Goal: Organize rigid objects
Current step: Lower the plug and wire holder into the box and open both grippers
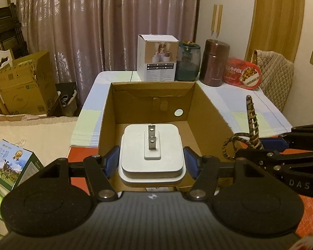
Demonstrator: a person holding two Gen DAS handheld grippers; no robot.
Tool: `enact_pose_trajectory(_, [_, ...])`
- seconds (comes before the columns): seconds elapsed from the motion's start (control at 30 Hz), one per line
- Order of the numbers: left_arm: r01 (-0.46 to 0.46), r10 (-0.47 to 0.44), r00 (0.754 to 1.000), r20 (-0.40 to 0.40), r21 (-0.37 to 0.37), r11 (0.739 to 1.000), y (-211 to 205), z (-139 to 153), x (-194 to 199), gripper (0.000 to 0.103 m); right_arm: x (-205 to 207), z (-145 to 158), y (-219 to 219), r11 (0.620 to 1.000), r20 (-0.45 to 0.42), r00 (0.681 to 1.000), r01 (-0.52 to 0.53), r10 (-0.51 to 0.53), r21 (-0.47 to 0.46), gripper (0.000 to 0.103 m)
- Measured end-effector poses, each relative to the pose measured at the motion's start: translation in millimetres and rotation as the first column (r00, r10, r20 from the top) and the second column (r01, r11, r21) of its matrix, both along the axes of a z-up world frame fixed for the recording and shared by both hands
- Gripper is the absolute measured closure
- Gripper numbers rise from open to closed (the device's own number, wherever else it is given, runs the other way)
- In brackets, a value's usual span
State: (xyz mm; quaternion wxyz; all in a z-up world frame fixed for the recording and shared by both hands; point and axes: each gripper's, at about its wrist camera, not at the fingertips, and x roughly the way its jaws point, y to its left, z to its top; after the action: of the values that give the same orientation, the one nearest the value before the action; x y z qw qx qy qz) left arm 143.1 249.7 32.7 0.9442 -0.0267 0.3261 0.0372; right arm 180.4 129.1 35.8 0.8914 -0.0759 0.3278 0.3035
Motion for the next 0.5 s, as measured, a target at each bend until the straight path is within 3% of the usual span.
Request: enact_pose_trajectory(0.5, [0.001,-0.003,0.997,-0.081,-0.026,1.000,14,-26,21,0.043,26,-24,23,0.999,-0.008,1.000,-0.008,0.008,-0.047,0.081])
